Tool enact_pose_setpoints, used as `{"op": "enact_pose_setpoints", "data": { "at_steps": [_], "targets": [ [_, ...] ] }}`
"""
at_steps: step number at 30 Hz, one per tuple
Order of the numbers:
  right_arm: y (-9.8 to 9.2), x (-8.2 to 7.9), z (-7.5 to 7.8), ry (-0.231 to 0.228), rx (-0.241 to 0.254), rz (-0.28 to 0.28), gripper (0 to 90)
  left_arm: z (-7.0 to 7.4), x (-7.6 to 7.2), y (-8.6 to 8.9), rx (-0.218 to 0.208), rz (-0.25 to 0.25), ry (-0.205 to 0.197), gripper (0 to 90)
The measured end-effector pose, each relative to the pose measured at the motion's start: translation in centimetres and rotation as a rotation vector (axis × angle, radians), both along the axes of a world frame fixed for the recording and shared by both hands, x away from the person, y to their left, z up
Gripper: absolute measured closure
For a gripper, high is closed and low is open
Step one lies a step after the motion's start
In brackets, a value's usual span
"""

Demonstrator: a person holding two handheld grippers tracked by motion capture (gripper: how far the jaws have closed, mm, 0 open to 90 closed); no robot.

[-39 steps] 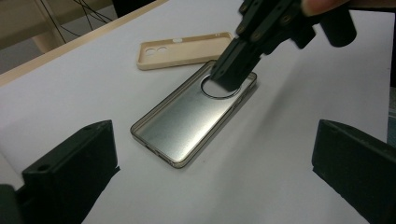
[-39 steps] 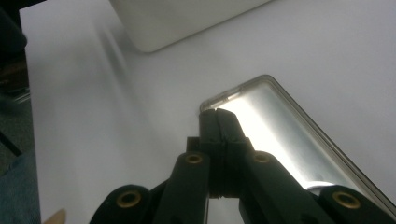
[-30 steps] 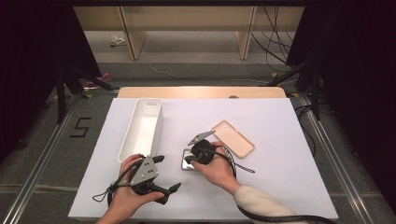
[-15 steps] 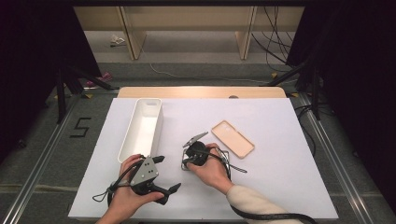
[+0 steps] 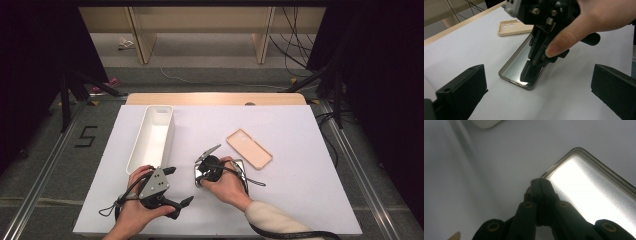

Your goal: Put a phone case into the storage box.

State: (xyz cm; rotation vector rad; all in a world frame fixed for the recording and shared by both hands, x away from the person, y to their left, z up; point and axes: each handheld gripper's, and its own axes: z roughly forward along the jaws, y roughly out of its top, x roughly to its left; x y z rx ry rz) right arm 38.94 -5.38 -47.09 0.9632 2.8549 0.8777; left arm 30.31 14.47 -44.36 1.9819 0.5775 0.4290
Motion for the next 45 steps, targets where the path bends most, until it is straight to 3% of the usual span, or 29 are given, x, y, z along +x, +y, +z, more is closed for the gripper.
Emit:
{"op": "enact_pose_setpoints", "data": {
  "at_steps": [10, 13, 18, 23, 30, 38, 45],
  "targets": [
    [-0.9, -2.3, 0.6, 0.042, -0.039, 0.092, 90.0, 0.0, 0.0, 0.0, -0.007, 0.001, 0.002, 0.0],
    [-1.0, -2.2, 0.6, 0.03, -0.024, 0.083, 90.0, 0.1, 0.0, 0.0, -0.006, 0.0, 0.002, 0.0],
    [-1.1, -0.6, 1.6, -0.011, 0.016, 0.017, 90.0, 0.1, 0.0, 0.0, -0.004, 0.0, 0.0, 0.0],
    [-0.3, -0.8, -0.2, 0.034, -0.029, 0.028, 90.0, 0.1, 0.0, 0.1, -0.01, 0.004, -0.001, 0.0],
    [-0.7, -1.6, 0.2, 0.04, -0.067, 0.065, 90.0, 0.1, -0.1, 0.1, -0.01, 0.005, -0.001, 0.0],
    [-2.8, -3.1, 0.7, 0.054, -0.149, 0.147, 90.0, 0.1, -0.1, 0.0, -0.007, 0.004, 0.001, 0.0],
    [-5.2, -3.7, 0.9, 0.058, -0.189, 0.181, 90.0, 0.0, -0.1, 0.0, -0.004, 0.004, 0.004, 0.0]
  ]
}}
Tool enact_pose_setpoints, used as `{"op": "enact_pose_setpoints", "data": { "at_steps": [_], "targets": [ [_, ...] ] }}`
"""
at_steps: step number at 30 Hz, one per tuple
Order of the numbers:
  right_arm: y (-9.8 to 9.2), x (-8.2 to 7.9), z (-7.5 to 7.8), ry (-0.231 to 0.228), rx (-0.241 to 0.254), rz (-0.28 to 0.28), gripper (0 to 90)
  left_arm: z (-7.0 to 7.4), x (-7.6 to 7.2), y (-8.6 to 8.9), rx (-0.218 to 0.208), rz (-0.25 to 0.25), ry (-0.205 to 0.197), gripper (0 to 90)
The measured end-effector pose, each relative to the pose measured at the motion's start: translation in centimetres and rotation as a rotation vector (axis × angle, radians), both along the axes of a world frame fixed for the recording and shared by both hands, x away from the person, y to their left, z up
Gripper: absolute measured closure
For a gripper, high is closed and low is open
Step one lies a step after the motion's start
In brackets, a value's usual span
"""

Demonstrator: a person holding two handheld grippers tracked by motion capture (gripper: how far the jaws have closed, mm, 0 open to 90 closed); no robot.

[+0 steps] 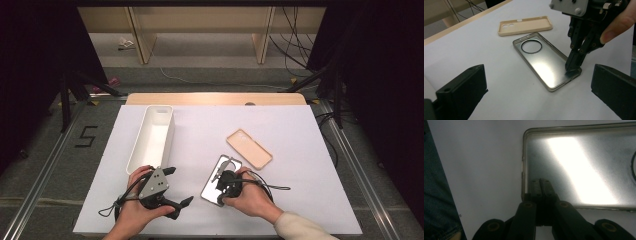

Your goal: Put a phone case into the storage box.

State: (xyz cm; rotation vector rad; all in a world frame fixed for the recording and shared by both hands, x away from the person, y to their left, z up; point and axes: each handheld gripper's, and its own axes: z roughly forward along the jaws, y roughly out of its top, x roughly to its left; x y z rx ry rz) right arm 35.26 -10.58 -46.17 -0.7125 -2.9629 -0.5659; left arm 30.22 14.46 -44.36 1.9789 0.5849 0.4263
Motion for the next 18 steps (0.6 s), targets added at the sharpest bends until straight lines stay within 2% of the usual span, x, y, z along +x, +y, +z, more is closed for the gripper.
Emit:
{"op": "enact_pose_setpoints", "data": {
  "at_steps": [4, 18],
  "targets": [
    [-1.7, -0.2, 0.0, 0.006, 0.002, -0.006, 90.0, -0.1, 0.0, -0.1, 0.007, -0.003, 0.004, 0.0],
    [-2.5, -0.3, 0.1, 0.001, -0.003, 0.013, 90.0, -0.1, 0.0, -0.1, 0.009, -0.009, 0.008, 0.0]
  ]
}}
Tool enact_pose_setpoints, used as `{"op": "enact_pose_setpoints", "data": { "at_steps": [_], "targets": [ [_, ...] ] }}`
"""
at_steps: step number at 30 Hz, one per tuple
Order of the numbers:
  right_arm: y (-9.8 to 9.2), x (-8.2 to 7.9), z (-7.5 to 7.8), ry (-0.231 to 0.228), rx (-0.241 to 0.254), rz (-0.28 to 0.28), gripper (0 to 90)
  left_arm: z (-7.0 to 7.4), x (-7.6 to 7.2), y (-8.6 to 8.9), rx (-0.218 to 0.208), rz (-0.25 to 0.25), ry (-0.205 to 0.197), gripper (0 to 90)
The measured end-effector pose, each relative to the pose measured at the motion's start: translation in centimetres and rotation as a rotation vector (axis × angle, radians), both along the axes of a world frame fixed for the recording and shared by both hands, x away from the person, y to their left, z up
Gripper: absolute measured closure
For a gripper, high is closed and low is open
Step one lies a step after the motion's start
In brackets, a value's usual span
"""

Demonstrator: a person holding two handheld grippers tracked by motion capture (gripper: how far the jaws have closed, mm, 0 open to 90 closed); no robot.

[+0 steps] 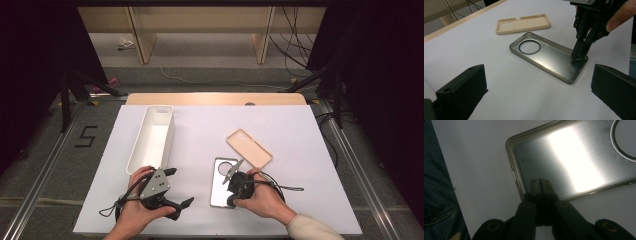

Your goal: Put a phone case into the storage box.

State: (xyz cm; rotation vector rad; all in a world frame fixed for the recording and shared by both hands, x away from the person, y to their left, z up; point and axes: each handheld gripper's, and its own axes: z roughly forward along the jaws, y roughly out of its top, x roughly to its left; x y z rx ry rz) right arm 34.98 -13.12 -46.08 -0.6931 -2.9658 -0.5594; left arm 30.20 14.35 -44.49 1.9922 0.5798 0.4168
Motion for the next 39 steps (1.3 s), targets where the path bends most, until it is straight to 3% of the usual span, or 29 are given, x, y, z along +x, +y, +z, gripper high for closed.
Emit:
{"op": "enact_pose_setpoints", "data": {
  "at_steps": [12, 17, 24, 29, 34, 39],
  "targets": [
    [-0.4, 0.1, 0.0, -0.006, -0.006, 0.008, 90.0, -0.1, 0.0, -0.1, 0.005, -0.005, 0.006, 0.0],
    [-0.5, 0.0, 0.7, -0.049, 0.013, 0.031, 79.0, -0.1, 0.0, -0.2, 0.012, -0.008, 0.01, 0.0],
    [-0.6, 0.1, 2.3, -0.195, -0.015, 0.177, 53.8, -0.3, 0.0, -0.4, 0.022, -0.014, 0.02, 0.0],
    [0.1, -0.6, 2.4, -0.204, -0.071, 0.254, 41.9, -0.3, 0.1, -0.4, 0.027, -0.017, 0.022, 0.0],
    [1.1, -1.2, 1.7, -0.229, -0.154, 0.338, 39.8, -0.3, 0.1, -0.5, 0.028, -0.018, 0.022, 0.0],
    [2.2, -1.4, 1.4, -0.222, -0.189, 0.358, 39.5, -0.4, 0.1, -0.5, 0.033, -0.015, 0.024, 0.0]
  ]
}}
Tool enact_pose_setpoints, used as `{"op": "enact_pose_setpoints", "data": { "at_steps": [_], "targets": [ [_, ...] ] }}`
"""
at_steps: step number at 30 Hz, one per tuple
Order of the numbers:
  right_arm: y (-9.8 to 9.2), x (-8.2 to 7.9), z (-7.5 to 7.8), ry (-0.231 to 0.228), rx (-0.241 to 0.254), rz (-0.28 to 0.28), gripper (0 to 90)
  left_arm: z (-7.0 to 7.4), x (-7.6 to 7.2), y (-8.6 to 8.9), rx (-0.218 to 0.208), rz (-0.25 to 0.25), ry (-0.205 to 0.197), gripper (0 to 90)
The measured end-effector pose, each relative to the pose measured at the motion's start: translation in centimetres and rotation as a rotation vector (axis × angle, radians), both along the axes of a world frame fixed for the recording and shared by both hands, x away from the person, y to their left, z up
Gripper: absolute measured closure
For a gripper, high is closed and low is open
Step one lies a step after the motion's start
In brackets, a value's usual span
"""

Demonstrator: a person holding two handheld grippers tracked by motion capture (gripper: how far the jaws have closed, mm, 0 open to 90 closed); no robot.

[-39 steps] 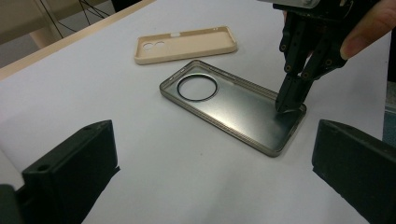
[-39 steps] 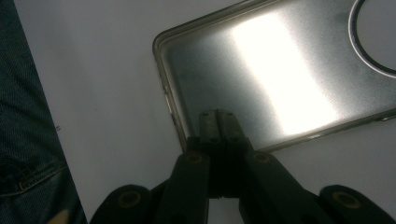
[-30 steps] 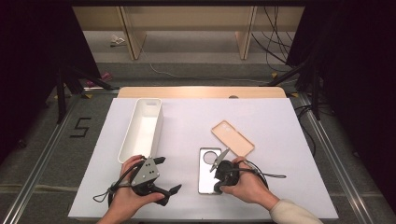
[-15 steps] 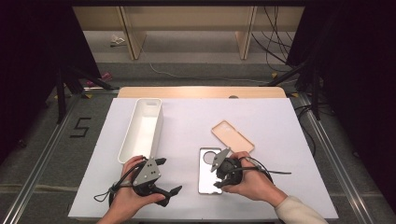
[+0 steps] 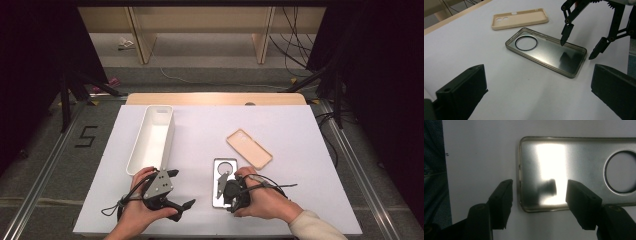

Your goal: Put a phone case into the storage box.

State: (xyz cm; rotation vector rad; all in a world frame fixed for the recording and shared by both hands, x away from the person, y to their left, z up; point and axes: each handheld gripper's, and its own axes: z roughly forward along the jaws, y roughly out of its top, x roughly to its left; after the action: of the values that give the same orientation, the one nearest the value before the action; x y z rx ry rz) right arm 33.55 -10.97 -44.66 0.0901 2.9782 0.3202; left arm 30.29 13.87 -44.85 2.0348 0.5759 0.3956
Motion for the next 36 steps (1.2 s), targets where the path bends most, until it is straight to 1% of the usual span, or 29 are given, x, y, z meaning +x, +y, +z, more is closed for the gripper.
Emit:
{"op": "enact_pose_setpoints", "data": {
  "at_steps": [2, 4, 5, 6, 7, 8, 9, 10, 11, 12, 13, 14, 17, 19, 21, 24, 25, 26, 29, 31, 32, 34, 36],
  "targets": [
    [0.7, 0.0, -0.1, -0.013, -0.009, 0.015, 39.4, 0.0, 0.0, 0.0, 0.0, 0.0, 0.001, 0.0],
    [0.8, 0.0, -0.1, -0.02, -0.016, 0.023, 39.5, 0.0, 0.0, 0.0, -0.002, 0.0, 0.001, 0.0],
    [0.8, -0.2, -0.1, -0.032, -0.034, 0.008, 39.5, 0.0, 0.0, 0.0, -0.002, 0.0, 0.0, 0.0],
    [0.8, -0.2, -0.1, -0.032, -0.034, 0.008, 39.5, 0.0, 0.0, 0.0, -0.003, -0.001, 0.0, 0.0],
    [0.7, -0.3, 0.0, -0.045, -0.046, 0.005, 39.3, 0.0, 0.0, 0.1, -0.003, 0.0, 0.0, 0.0],
    [0.5, -0.4, 0.2, -0.076, -0.017, -0.011, 39.5, 0.0, 0.0, 0.1, -0.004, 0.001, -0.002, 0.0],
    [0.5, -0.4, 0.2, -0.076, -0.017, -0.011, 39.5, 0.0, 0.0, 0.1, -0.005, 0.001, -0.002, 0.0],
    [0.1, -0.6, 0.6, -0.105, 0.025, -0.037, 39.4, 0.0, 0.0, 0.1, -0.005, 0.002, -0.002, 0.0],
    [0.1, -0.6, 0.6, -0.105, 0.025, -0.037, 39.4, 0.0, 0.0, 0.1, -0.005, 0.002, -0.002, 0.0],
    [-0.2, -0.7, 0.8, -0.116, 0.041, -0.043, 38.9, 0.0, 0.0, 0.1, -0.005, 0.001, -0.002, 0.0],
    [-0.5, -0.8, 0.9, -0.118, 0.056, -0.054, 37.5, 0.0, 0.0, 0.1, -0.005, 0.001, -0.001, 0.0],
    [-0.8, -1.0, 0.9, -0.128, 0.055, -0.06, 36.6, 0.0, 0.0, 0.1, -0.004, 0.0, -0.001, 0.0],
    [-1.6, -1.3, 0.9, -0.147, 0.096, -0.065, 35.9, 0.0, 0.0, 0.0, -0.005, 0.0, 0.0, 0.0],
    [-1.8, -1.5, 0.8, -0.155, 0.098, -0.074, 34.6, 0.0, 0.0, 0.0, -0.005, 0.0, 0.0, 0.0],
    [-1.9, -1.6, 0.7, -0.173, 0.108, -0.075, 34.4, 0.0, 0.0, 0.0, -0.006, -0.001, 0.001, 0.0],
    [-1.8, -1.5, 0.5, -0.155, 0.102, -0.078, 34.0, 0.0, 0.0, 0.1, -0.005, 0.0, 0.002, 0.0],
    [-1.7, -1.5, 0.4, -0.148, 0.097, -0.071, 33.9, 0.0, 0.0, 0.1, -0.006, 0.0, 0.001, 0.0],
    [-1.6, -1.6, 0.3, -0.135, 0.088, -0.073, 33.9, 0.0, 0.0, 0.0, -0.006, -0.001, 0.001, 0.0],
    [-1.0, -1.8, -0.2, -0.111, 0.066, -0.046, 34.3, 0.0, 0.0, 0.0, -0.006, -0.001, 0.0, 0.0],
    [-0.5, -2.0, -0.4, -0.111, 0.054, -0.029, 34.6, 0.0, 0.0, 0.0, -0.005, -0.001, -0.001, 0.0],
    [0.0, -2.1, -0.6, -0.113, 0.032, -0.012, 35.1, 0.0, 0.0, 0.0, -0.005, -0.002, -0.001, 0.0],
    [0.2, -2.2, -0.7, -0.118, 0.024, -0.005, 35.7, 0.0, 0.0, 0.0, -0.005, -0.001, 0.0, 0.0],
    [0.6, -2.2, -1.0, -0.123, -0.001, 0.004, 37.1, 0.0, 0.0, 0.0, -0.006, -0.002, 0.0, 0.0]
  ]
}}
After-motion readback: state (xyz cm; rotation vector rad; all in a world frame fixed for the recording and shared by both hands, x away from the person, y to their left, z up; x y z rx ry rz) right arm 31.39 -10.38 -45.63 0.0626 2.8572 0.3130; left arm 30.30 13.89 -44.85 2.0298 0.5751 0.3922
